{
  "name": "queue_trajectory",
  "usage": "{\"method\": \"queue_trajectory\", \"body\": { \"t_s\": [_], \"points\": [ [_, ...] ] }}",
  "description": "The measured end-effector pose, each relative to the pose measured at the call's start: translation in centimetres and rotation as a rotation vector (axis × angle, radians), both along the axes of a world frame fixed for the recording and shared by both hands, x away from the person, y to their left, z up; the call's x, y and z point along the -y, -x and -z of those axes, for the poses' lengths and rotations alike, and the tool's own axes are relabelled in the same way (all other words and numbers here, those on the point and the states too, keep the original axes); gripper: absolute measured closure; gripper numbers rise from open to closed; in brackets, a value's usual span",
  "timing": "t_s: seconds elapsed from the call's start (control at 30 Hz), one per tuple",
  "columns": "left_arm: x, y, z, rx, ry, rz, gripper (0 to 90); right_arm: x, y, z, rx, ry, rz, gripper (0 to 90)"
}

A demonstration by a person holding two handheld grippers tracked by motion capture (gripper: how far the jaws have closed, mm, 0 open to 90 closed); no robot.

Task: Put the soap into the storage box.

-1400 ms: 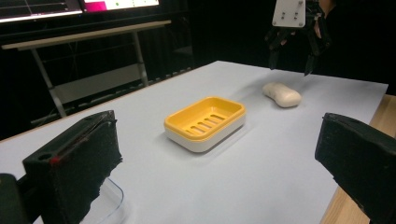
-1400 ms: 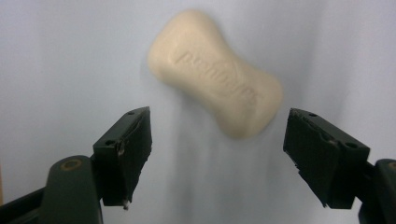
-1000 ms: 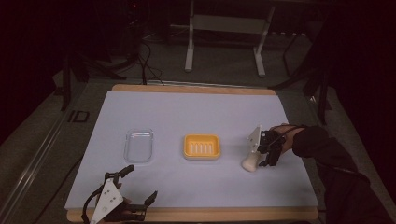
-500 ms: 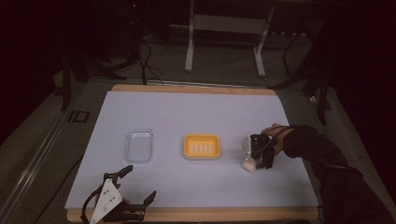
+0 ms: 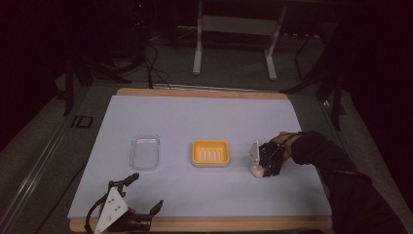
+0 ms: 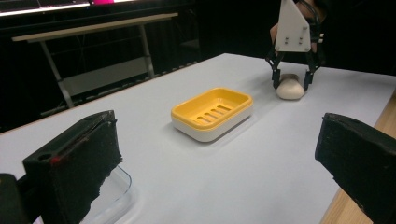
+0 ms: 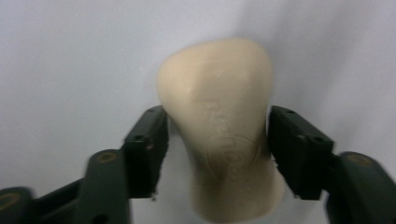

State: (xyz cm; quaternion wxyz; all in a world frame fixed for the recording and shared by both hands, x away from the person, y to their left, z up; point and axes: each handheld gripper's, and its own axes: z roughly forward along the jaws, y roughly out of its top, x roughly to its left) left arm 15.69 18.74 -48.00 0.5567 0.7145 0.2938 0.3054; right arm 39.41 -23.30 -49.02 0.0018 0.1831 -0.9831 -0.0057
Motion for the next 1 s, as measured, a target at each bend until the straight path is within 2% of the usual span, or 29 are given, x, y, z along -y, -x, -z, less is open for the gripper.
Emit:
{"method": "queue_trajectory", "body": {
  "t_s": [0.1,0.2,0.3,0.43,0.53,0.63,0.83,1.0],
  "points": [
    [0.0,0.0,0.0,-0.002,0.001,0.002,0.1,0.5,-0.4,0.0,-0.044,-0.028,0.038,48.0],
    [0.1,0.0,0.0,-0.001,-0.001,0.002,0.1,0.9,-0.9,0.0,-0.090,-0.041,0.075,48.9],
    [0.1,0.0,0.0,0.000,0.000,0.003,0.1,1.1,-1.0,0.0,-0.095,-0.058,0.095,49.1],
    [0.0,-0.1,0.0,0.000,-0.001,0.004,0.1,1.7,-1.3,-0.1,-0.125,-0.101,0.127,49.1],
    [0.0,-0.1,0.0,0.001,0.000,0.004,0.1,1.9,-1.4,-0.4,-0.143,-0.103,0.170,49.2],
    [0.0,0.0,0.0,0.001,0.000,0.005,0.1,1.9,-1.5,-0.6,-0.145,-0.110,0.180,49.2],
    [0.0,0.0,0.0,0.002,0.004,0.008,0.1,2.0,-1.6,-1.2,-0.153,-0.155,0.203,49.3],
    [0.0,0.0,0.0,0.002,0.008,0.008,0.1,2.0,-1.6,-1.6,-0.156,-0.160,0.210,49.2]
  ]
}}
